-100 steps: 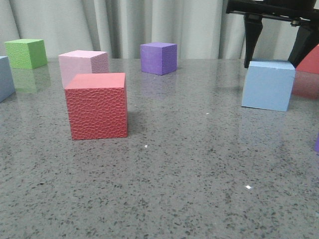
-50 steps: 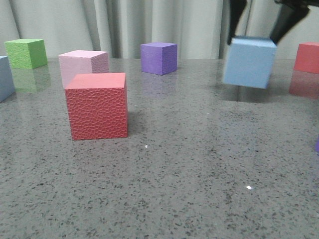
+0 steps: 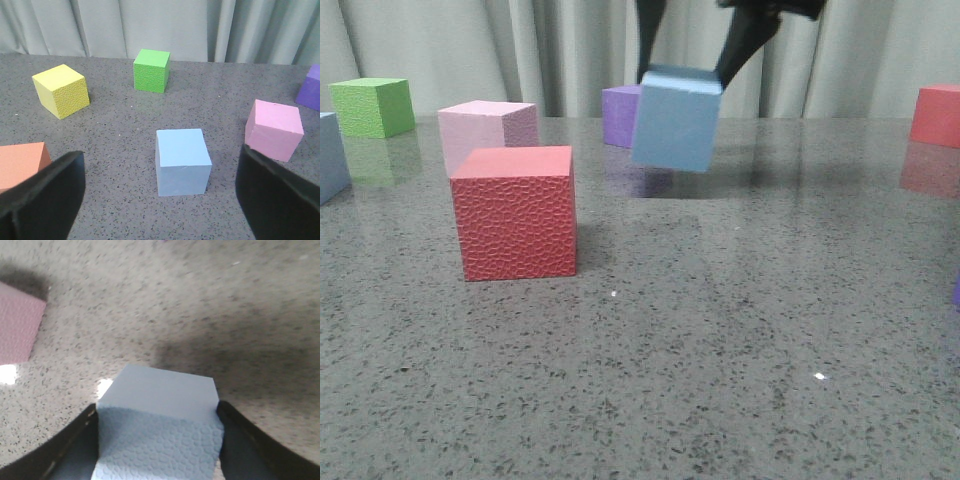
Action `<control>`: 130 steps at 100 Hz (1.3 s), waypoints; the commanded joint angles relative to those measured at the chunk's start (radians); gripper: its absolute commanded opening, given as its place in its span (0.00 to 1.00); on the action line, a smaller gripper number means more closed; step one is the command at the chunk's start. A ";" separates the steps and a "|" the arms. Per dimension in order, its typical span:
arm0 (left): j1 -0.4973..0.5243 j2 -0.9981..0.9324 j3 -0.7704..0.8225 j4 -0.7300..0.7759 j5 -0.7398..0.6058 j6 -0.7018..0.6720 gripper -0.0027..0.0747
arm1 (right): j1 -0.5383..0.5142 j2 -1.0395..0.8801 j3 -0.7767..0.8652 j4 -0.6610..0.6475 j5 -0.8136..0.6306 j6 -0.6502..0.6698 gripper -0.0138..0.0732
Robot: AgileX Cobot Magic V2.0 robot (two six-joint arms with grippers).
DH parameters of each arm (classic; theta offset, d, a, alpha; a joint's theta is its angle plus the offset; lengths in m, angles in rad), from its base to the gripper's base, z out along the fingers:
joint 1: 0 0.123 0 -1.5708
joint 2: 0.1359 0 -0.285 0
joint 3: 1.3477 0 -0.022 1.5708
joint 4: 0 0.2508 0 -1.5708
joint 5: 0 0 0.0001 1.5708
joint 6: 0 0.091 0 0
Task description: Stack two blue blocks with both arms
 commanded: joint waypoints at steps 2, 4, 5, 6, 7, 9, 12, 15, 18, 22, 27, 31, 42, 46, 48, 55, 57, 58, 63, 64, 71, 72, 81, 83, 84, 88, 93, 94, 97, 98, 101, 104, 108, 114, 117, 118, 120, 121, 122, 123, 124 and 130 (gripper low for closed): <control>-0.001 0.005 -0.038 -0.012 -0.081 -0.007 0.80 | 0.021 -0.022 -0.056 0.004 0.083 0.008 0.58; -0.001 0.005 -0.038 -0.012 -0.081 -0.007 0.80 | 0.025 -0.016 -0.061 0.004 0.080 0.008 0.58; -0.001 0.005 -0.038 -0.012 -0.081 -0.007 0.80 | 0.026 -0.013 -0.063 0.004 0.076 0.008 0.58; -0.001 0.005 -0.038 -0.012 -0.081 -0.007 0.80 | 0.027 -0.011 -0.064 0.004 0.074 0.008 0.58; -0.001 0.005 -0.038 -0.012 -0.081 -0.007 0.80 | 0.028 -0.009 -0.065 0.004 0.072 0.009 0.58; -0.001 0.005 -0.038 -0.012 -0.081 -0.007 0.80 | 0.031 -0.005 -0.069 0.004 0.070 0.008 0.58; -0.001 0.005 -0.038 -0.012 -0.081 -0.007 0.80 | 0.033 -0.002 -0.071 0.005 0.063 0.008 0.58; -0.001 0.005 -0.038 -0.012 -0.081 -0.007 0.80 | 0.037 0.001 -0.071 0.005 0.055 0.008 0.58; -0.001 0.005 -0.038 -0.012 -0.081 -0.007 0.80 | 0.037 0.000 -0.071 0.006 0.049 0.008 0.58; -0.001 0.005 -0.038 -0.012 -0.081 -0.007 0.80 | 0.037 0.000 -0.071 0.006 0.041 0.008 0.58; -0.001 0.005 -0.038 -0.012 -0.081 -0.007 0.80 | 0.037 0.000 -0.071 0.007 0.038 0.008 0.58; -0.001 0.005 -0.038 -0.012 -0.081 -0.007 0.80 | 0.037 0.000 -0.071 0.007 0.038 0.008 0.58; -0.001 0.005 -0.038 -0.012 -0.081 -0.007 0.80 | 0.037 0.000 -0.071 0.006 0.035 0.008 0.60; -0.001 0.005 -0.038 -0.012 -0.081 -0.007 0.80 | 0.037 0.000 -0.071 0.006 0.035 0.008 0.63; -0.001 0.005 -0.038 -0.012 -0.081 -0.007 0.80 | 0.037 0.000 -0.071 0.006 0.035 0.008 0.66; -0.001 0.005 -0.038 -0.012 -0.081 -0.007 0.80 | 0.037 0.000 -0.071 0.006 0.035 0.008 0.76; -0.001 0.005 -0.038 -0.012 -0.081 -0.007 0.80 | 0.037 0.000 -0.071 0.006 0.035 0.008 0.79; -0.001 0.005 -0.038 -0.012 -0.081 -0.007 0.80 | 0.037 0.000 -0.071 0.006 0.035 0.008 0.81; -0.001 0.005 -0.038 -0.012 -0.081 -0.007 0.80 | 0.037 0.000 -0.071 0.006 0.036 0.008 0.86; -0.001 0.005 -0.038 -0.012 -0.081 -0.007 0.80 | 0.037 0.000 -0.071 0.006 0.036 0.008 0.86; -0.001 0.005 -0.038 -0.012 -0.081 -0.007 0.80 | 0.037 0.000 -0.071 0.006 0.036 0.008 0.88; -0.001 0.005 -0.038 -0.012 -0.081 -0.007 0.80 | 0.037 0.000 -0.071 0.006 0.036 0.008 0.88; -0.001 0.005 -0.038 -0.012 -0.081 -0.007 0.80 | 0.037 -0.006 -0.071 0.006 0.036 0.008 0.88; -0.001 0.005 -0.038 -0.012 -0.081 -0.007 0.80 | 0.037 -0.008 -0.071 0.006 0.036 0.008 0.88; -0.001 0.005 -0.038 -0.012 -0.081 -0.007 0.80 | 0.037 -0.010 -0.071 0.006 0.036 0.008 0.88; -0.001 0.005 -0.038 -0.012 -0.081 -0.007 0.80 | 0.037 -0.017 -0.071 0.004 0.036 0.008 0.88; -0.001 0.005 -0.038 -0.012 -0.081 -0.007 0.80 | 0.037 -0.030 -0.071 0.002 0.039 0.008 0.88; -0.001 0.005 -0.038 -0.012 -0.081 -0.007 0.80 | 0.037 -0.031 -0.071 0.002 0.041 0.008 0.88; -0.001 0.005 -0.038 -0.012 -0.081 -0.007 0.80 | 0.037 -0.038 -0.071 -0.002 0.047 0.008 0.88; -0.001 0.005 -0.038 -0.012 -0.081 -0.007 0.80 | 0.037 -0.042 -0.071 -0.003 0.049 0.008 0.88; -0.001 0.005 -0.038 -0.012 -0.081 -0.007 0.80 | 0.037 -0.052 -0.071 -0.004 0.057 0.008 0.88; -0.001 0.005 -0.038 -0.012 -0.081 -0.007 0.80 | 0.037 -0.060 -0.071 -0.006 0.064 0.007 0.88; -0.001 0.005 -0.038 -0.012 -0.081 -0.007 0.80 | 0.037 -0.075 -0.069 -0.014 0.075 0.007 0.88; -0.001 0.005 -0.038 -0.012 -0.081 -0.007 0.80 | 0.037 -0.098 -0.069 -0.044 0.087 0.007 0.88; -0.001 0.005 -0.038 -0.012 -0.081 -0.007 0.80 | 0.037 -0.108 -0.068 -0.059 0.087 0.007 0.88; -0.001 0.005 -0.038 -0.012 -0.081 -0.007 0.80 | 0.037 -0.112 -0.067 -0.061 0.087 0.007 0.88; -0.001 0.005 -0.038 -0.012 -0.081 -0.007 0.80 | 0.037 -0.121 -0.067 -0.069 0.087 0.007 0.88; -0.001 0.005 -0.038 -0.012 -0.081 -0.007 0.80 | 0.037 -0.125 -0.067 -0.073 0.087 0.007 0.88; -0.001 0.005 -0.038 -0.012 -0.081 -0.007 0.80 | 0.037 -0.127 -0.067 -0.074 0.087 0.007 0.88; -0.001 0.005 -0.038 -0.012 -0.081 -0.007 0.80 | 0.037 -0.134 -0.067 -0.074 0.087 0.007 0.88; -0.001 0.005 -0.038 -0.012 -0.081 -0.007 0.80 | 0.037 -0.137 -0.067 -0.074 0.087 0.005 0.88; -0.001 0.005 -0.038 -0.012 -0.081 -0.007 0.80 | 0.037 -0.162 -0.067 -0.073 0.087 -0.011 0.88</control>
